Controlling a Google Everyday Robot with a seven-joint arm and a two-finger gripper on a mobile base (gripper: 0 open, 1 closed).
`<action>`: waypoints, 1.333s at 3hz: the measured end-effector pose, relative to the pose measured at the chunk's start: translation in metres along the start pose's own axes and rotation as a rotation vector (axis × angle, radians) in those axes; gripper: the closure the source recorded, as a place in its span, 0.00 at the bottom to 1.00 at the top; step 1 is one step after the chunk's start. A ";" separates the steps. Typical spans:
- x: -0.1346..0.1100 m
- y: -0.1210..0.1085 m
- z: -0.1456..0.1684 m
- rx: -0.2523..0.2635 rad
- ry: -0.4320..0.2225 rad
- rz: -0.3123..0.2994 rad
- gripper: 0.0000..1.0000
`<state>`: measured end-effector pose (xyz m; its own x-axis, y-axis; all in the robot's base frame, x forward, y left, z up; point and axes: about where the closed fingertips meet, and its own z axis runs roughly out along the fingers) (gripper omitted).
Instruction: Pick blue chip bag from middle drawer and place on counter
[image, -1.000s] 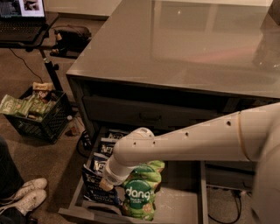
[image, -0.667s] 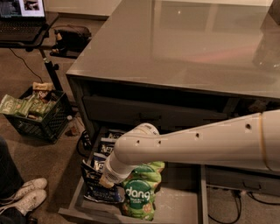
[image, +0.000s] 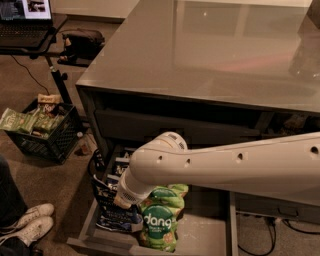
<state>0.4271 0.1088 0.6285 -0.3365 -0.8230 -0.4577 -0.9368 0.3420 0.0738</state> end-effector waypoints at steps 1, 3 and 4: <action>-0.014 -0.003 -0.034 0.044 -0.044 -0.011 1.00; -0.041 -0.059 -0.135 0.149 -0.102 -0.023 1.00; -0.043 -0.060 -0.137 0.152 -0.106 -0.021 1.00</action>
Offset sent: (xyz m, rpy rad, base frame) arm 0.0278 -0.0391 0.1461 0.0810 -0.2036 -0.0717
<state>0.4841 0.0617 0.7649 -0.2973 -0.7811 -0.5491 -0.9157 0.3960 -0.0676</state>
